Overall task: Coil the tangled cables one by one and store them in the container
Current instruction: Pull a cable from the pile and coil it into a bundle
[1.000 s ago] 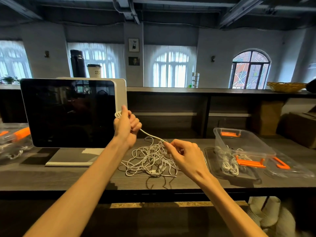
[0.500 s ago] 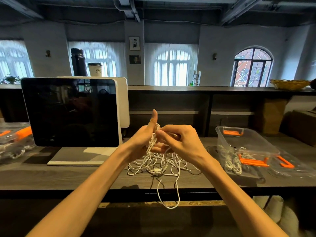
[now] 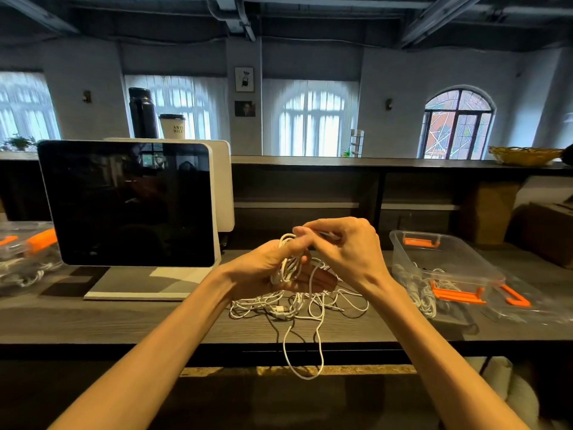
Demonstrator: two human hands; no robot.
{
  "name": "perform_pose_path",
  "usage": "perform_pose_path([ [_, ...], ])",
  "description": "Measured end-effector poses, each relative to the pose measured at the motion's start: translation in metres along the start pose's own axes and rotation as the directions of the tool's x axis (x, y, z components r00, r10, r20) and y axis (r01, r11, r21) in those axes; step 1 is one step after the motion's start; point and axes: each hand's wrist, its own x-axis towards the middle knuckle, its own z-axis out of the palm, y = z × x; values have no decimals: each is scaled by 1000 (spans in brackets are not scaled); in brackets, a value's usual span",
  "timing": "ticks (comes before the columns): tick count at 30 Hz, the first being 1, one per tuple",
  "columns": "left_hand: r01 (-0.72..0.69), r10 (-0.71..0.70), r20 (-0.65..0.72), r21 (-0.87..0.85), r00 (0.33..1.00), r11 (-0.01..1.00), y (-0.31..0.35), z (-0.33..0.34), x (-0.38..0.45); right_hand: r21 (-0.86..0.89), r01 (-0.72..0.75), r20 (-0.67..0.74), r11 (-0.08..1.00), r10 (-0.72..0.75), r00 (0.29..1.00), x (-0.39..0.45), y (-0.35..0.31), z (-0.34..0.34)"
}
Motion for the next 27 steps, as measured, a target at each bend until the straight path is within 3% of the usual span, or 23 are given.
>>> perform_pose_path([
  [4, -25, 24, 20, 17, 1000, 1000, -1, -11, -5, 61, -52, 40, 997, 50, 998, 1, 0, -7],
  [7, -82, 82, -57, -7, 995, 997, 0, -10, -6, 91, -89, 51, 992, 85, 995, -1, 1, -13],
  [12, -177, 131, -226, -196, 965, 965, 2, -16, 2, 91, -171, 86, 981, 163, 983, 1, 14, -17],
  [20, 24, -44, -221, -91, 974, 996, -9, -22, 13, -14, -271, 22, 962, 271, 962, 11, 48, 14],
  [24, 61, -88, -154, -169, 984, 984, -20, -27, 22, 146, -316, 62, 937, 310, 949, 19, 53, 25],
  [27, 78, -97, -63, -251, 993, 965, -26, -31, 25, 437, -423, 251, 794, 344, 905, 21, 42, 27],
])
